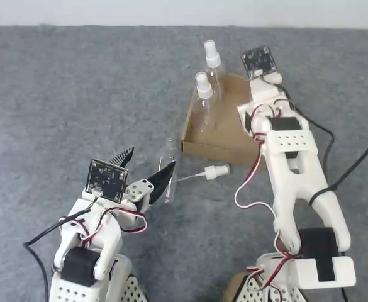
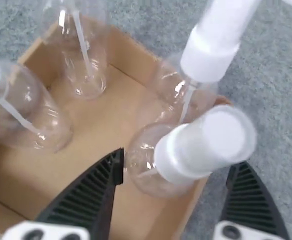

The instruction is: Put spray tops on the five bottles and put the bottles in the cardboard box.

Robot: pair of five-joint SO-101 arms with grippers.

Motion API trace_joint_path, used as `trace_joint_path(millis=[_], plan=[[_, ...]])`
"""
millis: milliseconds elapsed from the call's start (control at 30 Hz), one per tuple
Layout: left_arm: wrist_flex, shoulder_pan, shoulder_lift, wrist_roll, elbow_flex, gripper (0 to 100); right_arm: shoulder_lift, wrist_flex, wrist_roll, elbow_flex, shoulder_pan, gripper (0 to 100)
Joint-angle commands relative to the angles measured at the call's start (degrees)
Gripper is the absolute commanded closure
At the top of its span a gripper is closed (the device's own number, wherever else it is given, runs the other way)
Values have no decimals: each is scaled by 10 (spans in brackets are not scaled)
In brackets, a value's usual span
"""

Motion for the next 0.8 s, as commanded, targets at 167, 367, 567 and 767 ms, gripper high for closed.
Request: trace_joint_path(millis=[167, 367, 567, 767], plan=[[-11, -2, -9, -4, -1, 703, -15, 110, 5, -149, -6, 727], [-11, -2, -9, -4, -1, 703, -15, 188, 5, -224, -6, 727], [-11, -2, -9, -4, -1, 703, -35, 263, 5, -282, -21, 727], [-11, -3, -9, -5, -1, 703, -132, 351, 5, -280, -94, 727]])
